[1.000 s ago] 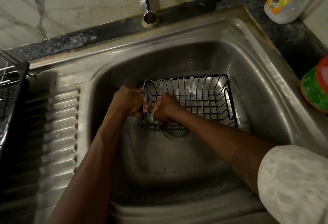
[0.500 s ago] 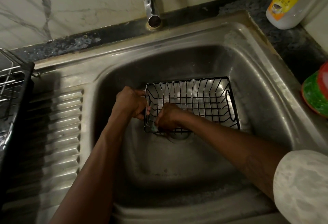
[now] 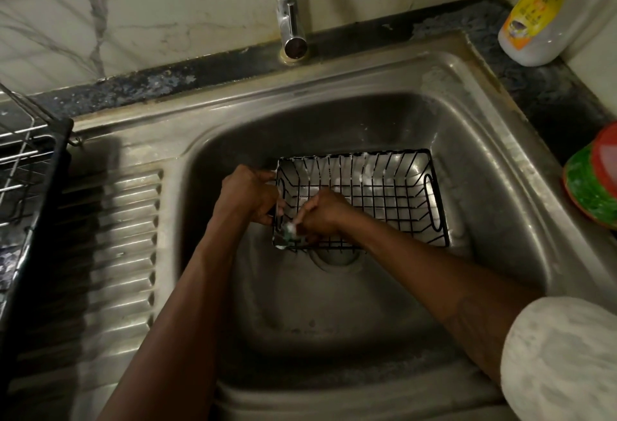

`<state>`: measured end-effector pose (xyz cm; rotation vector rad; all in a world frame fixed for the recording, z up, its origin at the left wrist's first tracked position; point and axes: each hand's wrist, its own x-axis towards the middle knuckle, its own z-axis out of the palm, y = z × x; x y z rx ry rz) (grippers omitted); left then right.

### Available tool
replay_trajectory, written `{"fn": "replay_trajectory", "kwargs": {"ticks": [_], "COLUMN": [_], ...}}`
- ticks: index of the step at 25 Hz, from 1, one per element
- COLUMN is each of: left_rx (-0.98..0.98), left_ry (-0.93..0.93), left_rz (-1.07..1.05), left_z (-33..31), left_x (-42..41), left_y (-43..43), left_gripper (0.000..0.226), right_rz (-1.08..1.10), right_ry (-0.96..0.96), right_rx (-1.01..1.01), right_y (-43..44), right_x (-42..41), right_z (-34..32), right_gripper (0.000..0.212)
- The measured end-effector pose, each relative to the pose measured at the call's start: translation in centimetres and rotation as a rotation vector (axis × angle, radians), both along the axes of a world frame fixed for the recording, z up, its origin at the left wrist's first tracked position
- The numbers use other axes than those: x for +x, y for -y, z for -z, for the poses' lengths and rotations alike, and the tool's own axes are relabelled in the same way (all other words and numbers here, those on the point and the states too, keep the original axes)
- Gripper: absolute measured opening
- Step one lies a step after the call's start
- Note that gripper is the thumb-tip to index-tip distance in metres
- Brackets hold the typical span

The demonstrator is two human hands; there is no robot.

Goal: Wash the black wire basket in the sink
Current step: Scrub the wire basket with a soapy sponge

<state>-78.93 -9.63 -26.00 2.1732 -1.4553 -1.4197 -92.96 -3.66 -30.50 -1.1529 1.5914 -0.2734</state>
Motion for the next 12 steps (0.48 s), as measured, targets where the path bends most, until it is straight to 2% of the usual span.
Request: {"fn": "replay_trajectory", "kwargs": {"ticks": [3, 6, 7, 9, 11, 12], "left_rx": [-0.063, -0.033, -0.014, 0.016, 0.024, 0.036], "left_ry": [-0.034, -0.072, -0.084, -0.123, -0.133, -0.121], "left_rz": [-0.043, -0.01, 0.007, 0.009, 0.001, -0.007], "left_z": [0.6, 1.0, 1.3, 1.4, 1.3, 1.0], "left_x": [0.7, 1.0, 0.9, 0.7, 0.6, 0.6], "left_y": [0.3, 0.3, 0.4, 0.4, 0.5, 0.5], "left_gripper": [0.022, 0.014, 0.015, 0.017, 0.017, 0.019], "right_rz": [0.084, 0.358, 0.457, 0.523, 0.419, 0.341], "right_ry": [0.305, 0.541, 0.546, 0.387, 0.212, 0.188], "right_rx": [-0.066, -0.213, -0.266, -0.35, -0.331, -0.302], "right_y": [0.0, 1.0, 1.5, 2.0, 1.6, 1.1], "right_x": [0.1, -0.2, -0.1, 0.4, 0.9, 1.0], "right_z": [-1.4, -3.1, -3.2, -2.5, -1.4, -1.0], "right_gripper": [0.013, 0.012, 0.012, 0.015, 0.018, 0.015]}}
